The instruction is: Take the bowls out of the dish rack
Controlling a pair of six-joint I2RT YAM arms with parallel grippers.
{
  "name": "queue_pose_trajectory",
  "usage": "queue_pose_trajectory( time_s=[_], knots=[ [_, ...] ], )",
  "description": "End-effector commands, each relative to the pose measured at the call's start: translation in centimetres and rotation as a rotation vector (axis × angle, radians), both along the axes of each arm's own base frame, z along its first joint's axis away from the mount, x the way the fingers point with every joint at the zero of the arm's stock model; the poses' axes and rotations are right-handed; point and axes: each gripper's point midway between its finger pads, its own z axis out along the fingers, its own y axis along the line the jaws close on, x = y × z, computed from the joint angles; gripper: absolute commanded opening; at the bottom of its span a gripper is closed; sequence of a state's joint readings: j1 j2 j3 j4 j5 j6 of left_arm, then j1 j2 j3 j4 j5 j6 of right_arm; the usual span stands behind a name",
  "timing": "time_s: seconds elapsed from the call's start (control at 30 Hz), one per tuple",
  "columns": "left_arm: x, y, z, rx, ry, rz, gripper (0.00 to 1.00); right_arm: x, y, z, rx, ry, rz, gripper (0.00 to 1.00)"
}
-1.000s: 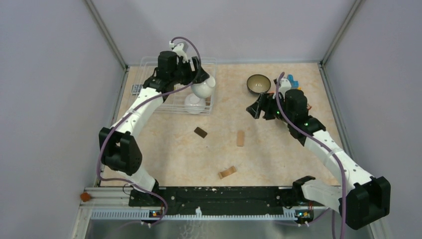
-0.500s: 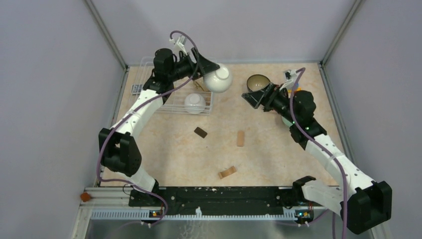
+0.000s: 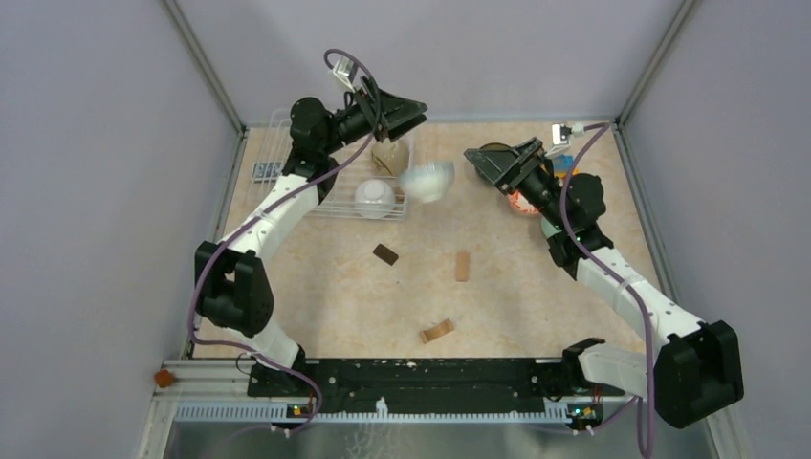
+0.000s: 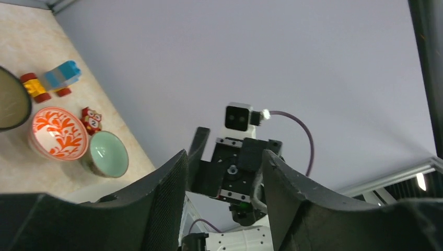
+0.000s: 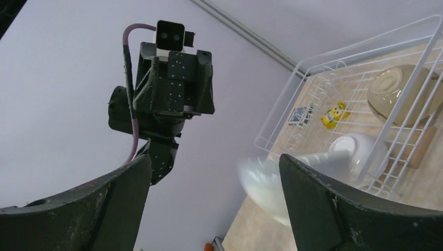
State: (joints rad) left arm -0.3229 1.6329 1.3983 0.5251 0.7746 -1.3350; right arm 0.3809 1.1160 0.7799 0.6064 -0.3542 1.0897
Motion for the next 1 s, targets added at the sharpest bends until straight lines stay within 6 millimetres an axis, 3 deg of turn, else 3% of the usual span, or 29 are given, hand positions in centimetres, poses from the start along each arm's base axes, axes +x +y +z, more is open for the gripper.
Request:
queue_pose_trajectory(
  time_s=[0.0,0.03,0.1,0.17,0.27,0.33,0.4,0.53,0.73,0.97],
  knots=[
    [-2.5,-0.4,4.1,-0.115,-0.084,-0.071,0.59,-1.4,1.0,4.9,0.108,-0.109,0.063,0.90],
    [-2.5,-0.6,4.2,-0.120,-0.085,-0.072,0.59,-1.2,1.3,4.8,0.100,-0.096,0.057,0.90],
    [-1.9,-0.9,3.2,-0.074,-0.099,-0.037,0.61,0.0,2.2,2.7,-0.003,-0.015,0.018,0.90],
    [0.8,-1.2,-0.4,0.072,-0.108,0.082,0.63,1.0,2.2,-1.3,-0.090,0.075,-0.052,0.90],
    [4.1,-0.4,-7.8,0.375,-0.052,0.187,0.59,1.0,2.1,-8.4,-0.275,0.191,-0.040,0.84],
    [3.9,0.4,-10.7,0.508,-0.043,0.192,0.64,-0.1,1.0,-12.9,-0.453,0.289,-0.071,0.84],
    [3.3,1.5,-12.2,0.594,-0.083,0.215,0.68,-2.6,0.3,-15.8,-0.550,0.349,-0.039,0.85],
    [2.1,4.8,-13.4,0.740,-0.115,0.328,0.74,-4.5,0.8,-18.2,-0.750,0.340,-0.026,0.83],
    [-1.1,8.1,-12.7,0.831,-0.156,0.408,0.81,-4.1,2.6,-21.1,-0.839,0.344,0.038,0.73],
    [-3.7,10.6,-14.2,0.919,-0.159,0.443,0.87,-4.5,5.0,-23.9,-0.915,0.337,0.132,0.71]
  ],
)
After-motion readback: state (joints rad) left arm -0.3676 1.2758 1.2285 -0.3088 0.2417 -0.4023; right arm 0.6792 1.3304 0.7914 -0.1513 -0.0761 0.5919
